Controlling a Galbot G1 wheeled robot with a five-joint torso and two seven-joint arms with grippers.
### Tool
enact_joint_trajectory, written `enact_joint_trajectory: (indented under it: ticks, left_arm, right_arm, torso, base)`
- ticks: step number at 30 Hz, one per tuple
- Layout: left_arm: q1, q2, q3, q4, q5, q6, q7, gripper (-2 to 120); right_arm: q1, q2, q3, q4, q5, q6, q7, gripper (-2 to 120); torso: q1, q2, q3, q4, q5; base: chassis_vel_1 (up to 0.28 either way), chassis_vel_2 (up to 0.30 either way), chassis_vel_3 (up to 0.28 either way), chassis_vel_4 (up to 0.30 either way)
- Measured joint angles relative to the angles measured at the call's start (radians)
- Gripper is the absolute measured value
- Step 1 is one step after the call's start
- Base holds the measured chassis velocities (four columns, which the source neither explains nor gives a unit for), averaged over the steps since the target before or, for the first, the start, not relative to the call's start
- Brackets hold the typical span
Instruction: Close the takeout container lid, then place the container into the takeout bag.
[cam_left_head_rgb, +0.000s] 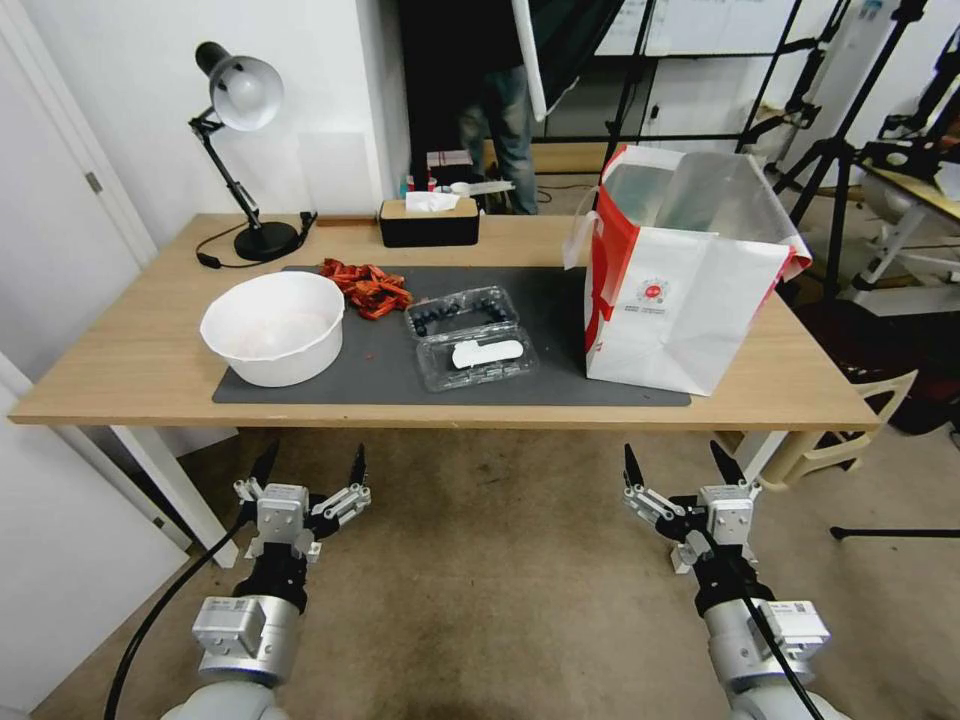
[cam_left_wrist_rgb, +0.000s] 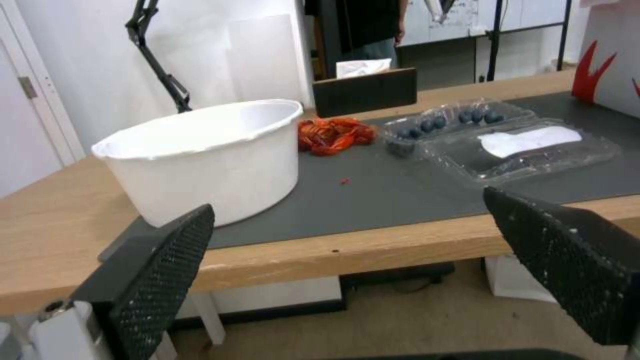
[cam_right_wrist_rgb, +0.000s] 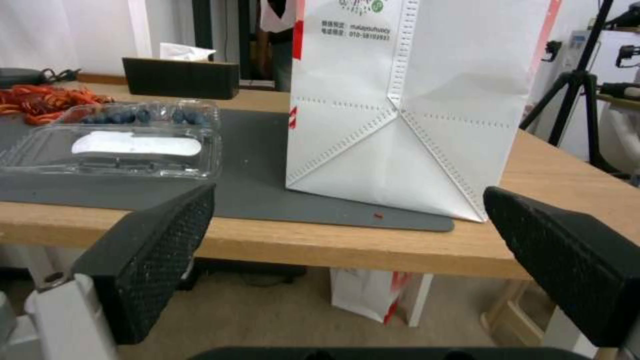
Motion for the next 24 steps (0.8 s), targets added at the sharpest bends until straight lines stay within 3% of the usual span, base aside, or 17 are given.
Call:
enact_joint_trajectory:
  ticks: [14,17,19,24]
  left_arm:
    - [0.001,0.001,0.001,-0.003,-0.008,0.005,-0.003,100]
    - [0.021,0.015,0.021,-0.064,-0.084,0.053,-0.041,100]
    - [0.044,0.031,0.045,-0.137,-0.177,0.113,-0.088,100]
    - [0.065,0.049,0.082,-0.199,-0.298,0.17,-0.128,100]
  right_arm:
    - [-0.003,0.003,-0.003,0.001,-0.005,-0.003,-0.003,100]
    - [-0.053,0.046,-0.073,0.04,-0.072,-0.051,-0.049,100]
    - [-0.11,0.1,-0.152,0.087,-0.151,-0.105,-0.108,100]
    - [-0.11,0.111,-0.147,0.106,-0.164,-0.11,-0.13,100]
  torso:
    - [0.0,0.0,0.0,0.0001,-0.0003]
    - [0.0,0.0,0.0,0.0002,0.0007]
    - [0.0,0.0,0.0,-0.0006,-0.0006]
    - [0.0,0.0,0.0,0.0,-0.0005]
  base:
    - [0.0,0.0,0.0,0.0]
    - [0.0,0.0,0.0,0.0]
    - [0.0,0.0,0.0,0.0]
    - [0.0,0.0,0.0,0.0]
